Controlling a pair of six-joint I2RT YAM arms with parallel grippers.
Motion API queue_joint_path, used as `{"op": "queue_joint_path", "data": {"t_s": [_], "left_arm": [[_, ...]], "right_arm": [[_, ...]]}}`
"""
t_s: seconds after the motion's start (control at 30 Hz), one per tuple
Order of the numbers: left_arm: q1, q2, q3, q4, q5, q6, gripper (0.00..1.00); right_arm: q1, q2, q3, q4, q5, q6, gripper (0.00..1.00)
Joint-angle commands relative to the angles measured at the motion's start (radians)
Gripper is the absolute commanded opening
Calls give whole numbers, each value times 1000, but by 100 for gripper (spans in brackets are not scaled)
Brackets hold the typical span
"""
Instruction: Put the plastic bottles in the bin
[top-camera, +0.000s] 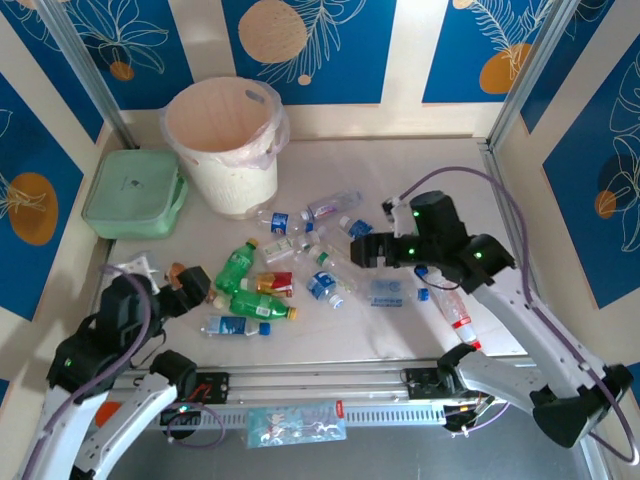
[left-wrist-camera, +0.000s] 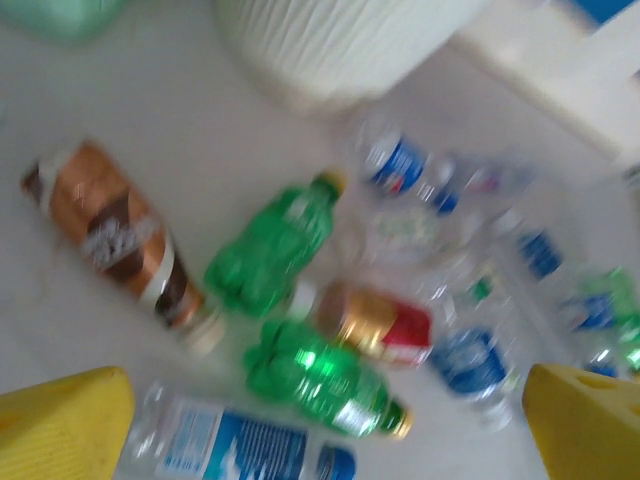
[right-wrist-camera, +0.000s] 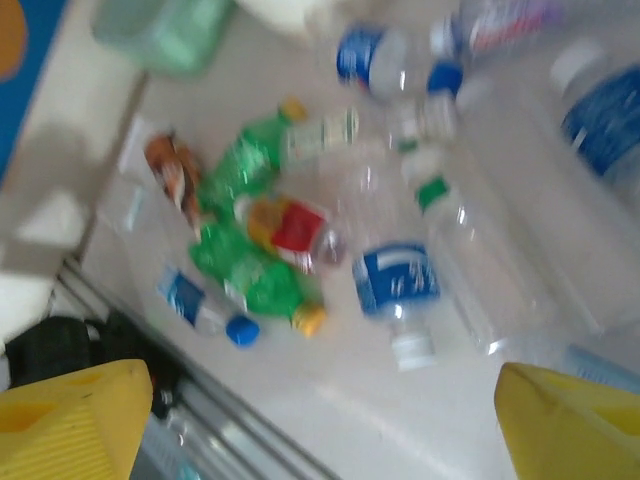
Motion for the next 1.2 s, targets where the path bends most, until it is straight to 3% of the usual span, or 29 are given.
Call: {"op": "queue_joint_path", "data": {"t_s": [0.0,0.07,0.13,0.3,0.47,0.57,0.67,0.9,1.0,1.17], "left_arm": [[-4,51,-25,-152,123,-59,99],[-3,67,-52,-172,137,-88,99],[-3,97,-74,-221,121,-145,99],[0,254,-112,-328,135,-245,99],[31,420,-104,-351,184,-264,99],[36,430,-106,-330,231,-341,99],[64,390,-109,-304,193,-418,99],[268,603,23,-271,73,-304,99],[363,648,25,-145,60,-276,100],[391,677,1,101,11,-206,99]], "right_arm": [[106,129,54,-195,96,-35,87],[181,197,66,-200,163,40,89],[230,227,88,-189,141,15,85],[240,270,74,-129,44,-6,73],[244,312,88,-133,136,33,71],[243,315,97,-121,150,52,71],[254,305,94,-88,157,66,71],[280,297,77,-53,168,51,71],[290,275,70,-43,172,35,71],[288,224,55,-28,177,22,72]]}}
